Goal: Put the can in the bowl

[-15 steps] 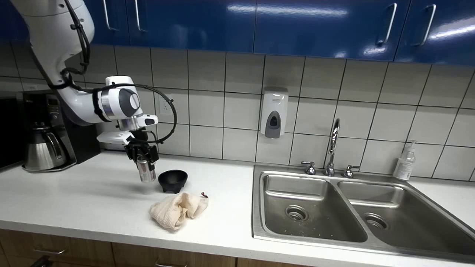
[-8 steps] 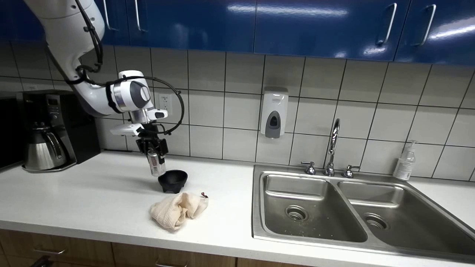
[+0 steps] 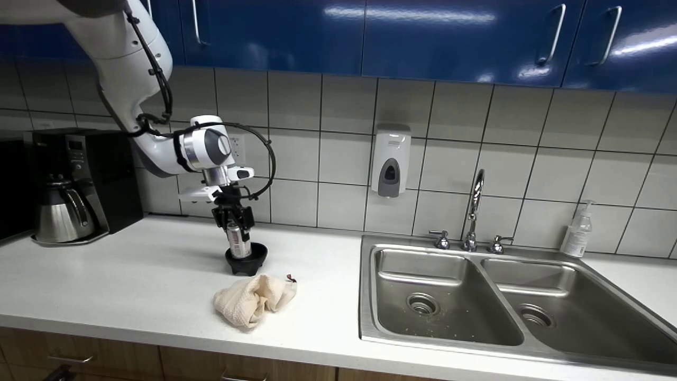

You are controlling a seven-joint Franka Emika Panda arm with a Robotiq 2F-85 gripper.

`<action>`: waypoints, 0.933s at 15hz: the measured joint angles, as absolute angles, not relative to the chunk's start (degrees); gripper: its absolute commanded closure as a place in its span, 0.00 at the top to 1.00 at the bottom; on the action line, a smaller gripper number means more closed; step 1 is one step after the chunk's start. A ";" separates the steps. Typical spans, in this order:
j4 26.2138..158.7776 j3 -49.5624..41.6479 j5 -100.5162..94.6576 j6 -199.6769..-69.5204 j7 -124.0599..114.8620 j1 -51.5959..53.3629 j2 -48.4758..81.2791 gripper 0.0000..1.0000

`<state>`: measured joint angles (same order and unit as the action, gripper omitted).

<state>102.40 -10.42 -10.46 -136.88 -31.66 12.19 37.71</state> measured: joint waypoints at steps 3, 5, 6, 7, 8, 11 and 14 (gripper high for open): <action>99.01 -10.46 -10.38 -136.07 -31.66 11.25 40.90 0.41; 96.90 -10.49 -10.14 -135.45 -31.66 10.58 42.76 0.41; 95.94 -10.49 -10.06 -135.08 -31.66 10.30 43.57 0.41; 95.05 -10.49 -9.88 -134.67 -31.66 10.04 44.33 0.41; 94.20 -10.49 -9.55 -134.28 -31.66 9.80 45.04 0.41; 92.64 -10.49 -8.43 -133.65 -31.64 9.42 46.52 0.41; 92.22 -10.48 -7.51 -133.35 -31.62 9.30 47.02 0.41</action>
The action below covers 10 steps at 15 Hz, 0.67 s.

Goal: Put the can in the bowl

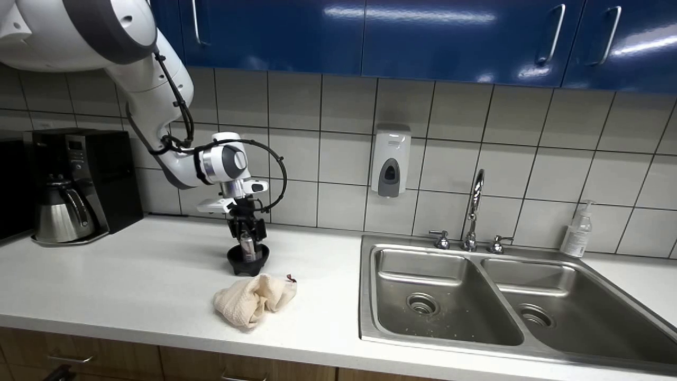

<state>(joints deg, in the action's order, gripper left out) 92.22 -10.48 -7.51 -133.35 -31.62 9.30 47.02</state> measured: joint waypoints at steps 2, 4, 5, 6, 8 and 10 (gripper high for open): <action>92.18 -10.48 -7.22 -133.24 -31.62 9.30 47.08 0.92; 92.15 -10.48 -7.06 -133.14 -31.62 9.30 47.10 1.00; 92.12 -10.48 -7.05 -133.14 -31.61 9.30 47.10 1.00; 92.12 -10.48 -7.05 -133.13 -31.62 9.30 47.10 1.00; 92.12 -10.48 -7.05 -133.14 -31.62 9.30 47.09 1.00; 92.23 -10.42 -7.05 -133.14 -31.61 9.32 46.95 1.00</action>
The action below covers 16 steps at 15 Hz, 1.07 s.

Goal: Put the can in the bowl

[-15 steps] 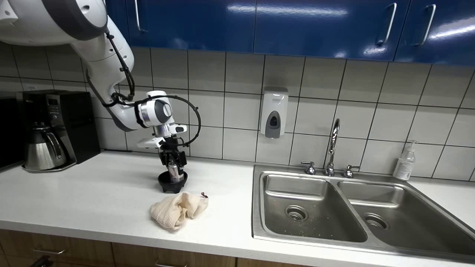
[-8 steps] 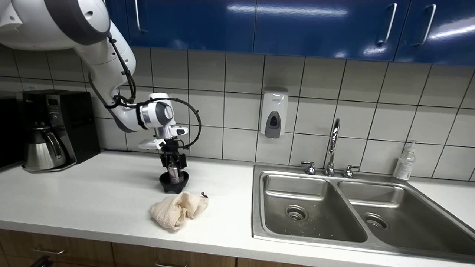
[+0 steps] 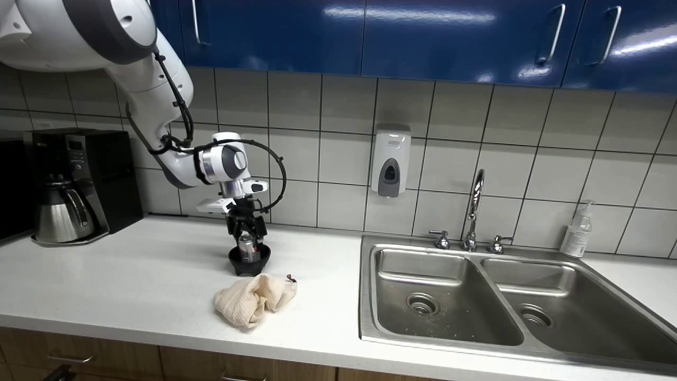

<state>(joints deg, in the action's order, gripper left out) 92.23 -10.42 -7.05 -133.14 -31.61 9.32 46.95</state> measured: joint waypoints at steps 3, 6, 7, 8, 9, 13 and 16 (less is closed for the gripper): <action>92.92 -10.39 -7.05 -133.18 -31.60 9.48 45.70 1.00; 95.86 -10.40 -7.15 -133.42 -31.59 9.85 42.12 1.00; 97.31 -10.41 -7.21 -133.51 -31.59 10.07 40.62 1.00; 98.93 -10.42 -7.29 -133.64 -31.59 10.31 39.06 1.00; 100.67 -10.41 -7.30 -133.74 -31.59 10.55 37.53 1.00; 107.57 -10.11 -7.48 -134.48 -31.54 11.15 32.80 1.00; 113.54 -10.12 -8.58 -137.26 -31.73 12.10 30.02 1.00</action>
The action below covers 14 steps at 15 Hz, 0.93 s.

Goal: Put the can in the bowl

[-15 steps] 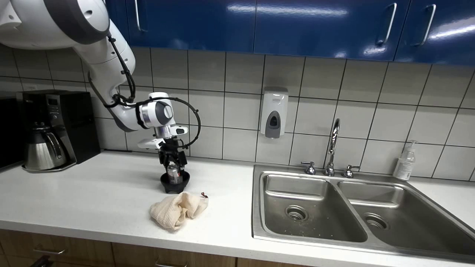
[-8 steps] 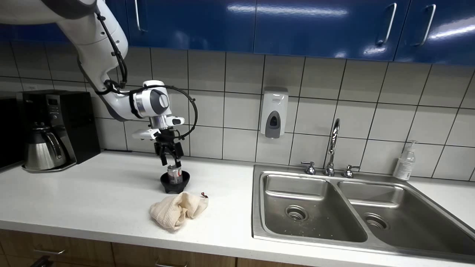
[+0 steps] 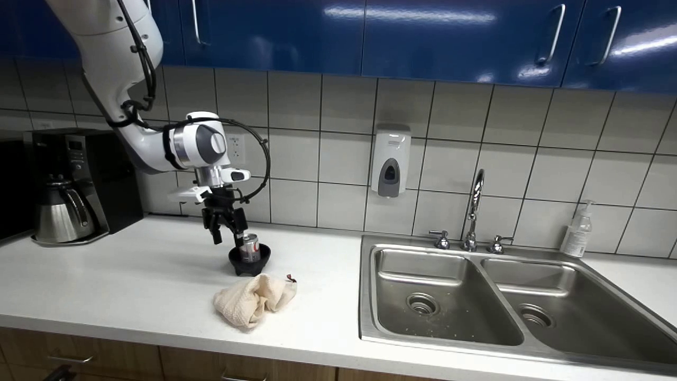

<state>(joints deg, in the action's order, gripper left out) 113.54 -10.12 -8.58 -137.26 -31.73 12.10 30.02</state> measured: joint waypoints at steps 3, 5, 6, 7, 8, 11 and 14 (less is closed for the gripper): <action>119.62 -10.16 -10.86 -140.91 -33.22 13.23 27.40 1.00; 123.42 -10.22 -12.54 -143.37 -34.56 13.84 25.58 1.00; 125.38 -10.24 -13.45 -144.86 -35.30 14.02 24.53 1.00; 127.41 -10.26 -14.20 -146.38 -35.87 14.12 23.36 1.00; 129.32 -10.30 -14.88 -147.75 -36.30 14.13 22.20 1.00; 134.20 -10.42 -16.31 -150.46 -37.21 14.13 18.94 1.00; 136.41 -10.42 -16.72 -150.79 -37.30 14.13 17.07 1.00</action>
<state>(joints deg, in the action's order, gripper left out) 136.41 -10.42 -16.72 -150.79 -37.30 14.13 17.07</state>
